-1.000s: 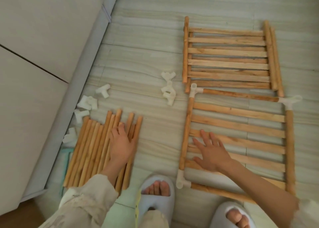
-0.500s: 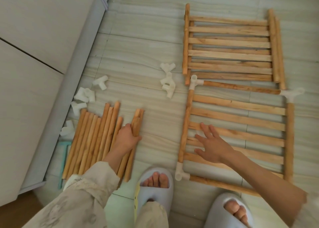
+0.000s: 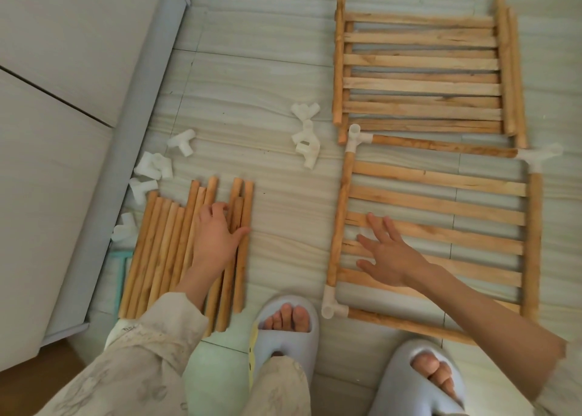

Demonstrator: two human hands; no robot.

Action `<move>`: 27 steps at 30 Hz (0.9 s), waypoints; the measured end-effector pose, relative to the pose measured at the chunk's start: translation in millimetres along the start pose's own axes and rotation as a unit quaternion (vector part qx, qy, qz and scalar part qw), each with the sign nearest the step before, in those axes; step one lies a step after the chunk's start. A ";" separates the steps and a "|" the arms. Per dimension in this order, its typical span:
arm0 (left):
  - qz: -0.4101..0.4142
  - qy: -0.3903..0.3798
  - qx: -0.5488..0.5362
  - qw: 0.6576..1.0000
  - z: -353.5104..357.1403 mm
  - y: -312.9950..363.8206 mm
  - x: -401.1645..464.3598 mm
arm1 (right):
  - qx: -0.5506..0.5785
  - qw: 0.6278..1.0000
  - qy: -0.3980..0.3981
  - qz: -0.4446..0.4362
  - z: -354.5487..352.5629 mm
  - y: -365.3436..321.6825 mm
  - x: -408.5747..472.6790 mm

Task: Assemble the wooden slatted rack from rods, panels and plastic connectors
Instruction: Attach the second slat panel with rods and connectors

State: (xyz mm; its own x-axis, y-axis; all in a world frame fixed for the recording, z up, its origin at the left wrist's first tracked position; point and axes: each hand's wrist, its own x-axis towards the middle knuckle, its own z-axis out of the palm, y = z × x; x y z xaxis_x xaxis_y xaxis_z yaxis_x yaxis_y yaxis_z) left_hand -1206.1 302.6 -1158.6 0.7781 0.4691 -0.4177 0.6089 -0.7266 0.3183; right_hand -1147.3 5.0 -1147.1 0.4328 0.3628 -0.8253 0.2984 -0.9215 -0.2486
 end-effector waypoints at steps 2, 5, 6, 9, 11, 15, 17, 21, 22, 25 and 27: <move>-0.007 -0.004 0.023 1.000 3.7 4.1 -5.3 | 0.000 1.000 -0.001 0.002 -0.2 -0.6 -0.8; -0.025 -0.020 0.049 0.998 12.6 13.5 -10.1 | -0.007 1.000 -0.004 0.004 0.2 -1.7 -1.5; -0.028 -0.021 0.055 0.998 15.4 17.1 -10.9 | -0.008 1.000 -0.005 0.005 0.0 -1.9 -1.8; -0.020 -0.028 0.069 0.997 21.7 26.1 -11.2 | -0.007 1.000 -0.007 0.006 0.1 -1.4 -1.4; -0.018 -0.048 0.073 0.996 23.4 28.6 -8.3 | -0.009 1.000 -0.008 0.007 -0.4 -1.3 -1.1; -0.030 -0.094 0.024 0.995 28.8 21.0 -2.1 | -0.005 1.000 -0.009 0.006 -0.5 -1.8 -1.5; -0.004 -0.102 0.019 0.995 30.5 16.8 -2.3 | -0.005 1.000 -0.008 0.005 0.3 -0.6 -1.5; 0.069 -0.024 0.011 0.997 5.2 8.9 1.8 | -0.005 1.000 -0.004 0.001 1.2 0.5 -1.8; 0.085 -0.001 0.022 0.996 -2.9 1.7 6.8 | -0.006 1.000 -0.004 0.001 1.1 0.2 -2.0; -0.008 0.008 -0.010 1.000 -24.3 -18.6 17.1 | -0.009 1.000 -0.003 0.001 0.2 -0.4 -2.7; -0.078 -0.015 -0.030 0.996 -32.0 -27.9 17.4 | -0.012 1.000 -0.003 0.001 0.0 -0.7 -3.0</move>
State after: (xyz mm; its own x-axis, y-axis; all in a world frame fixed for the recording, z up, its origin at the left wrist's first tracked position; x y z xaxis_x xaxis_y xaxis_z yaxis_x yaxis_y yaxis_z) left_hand -1204.6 347.1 -1147.5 0.6693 0.5582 -0.4904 0.7307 -0.6143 0.2980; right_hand -1148.8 4.5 -1144.5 0.4274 0.3604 -0.8291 0.3178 -0.9185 -0.2355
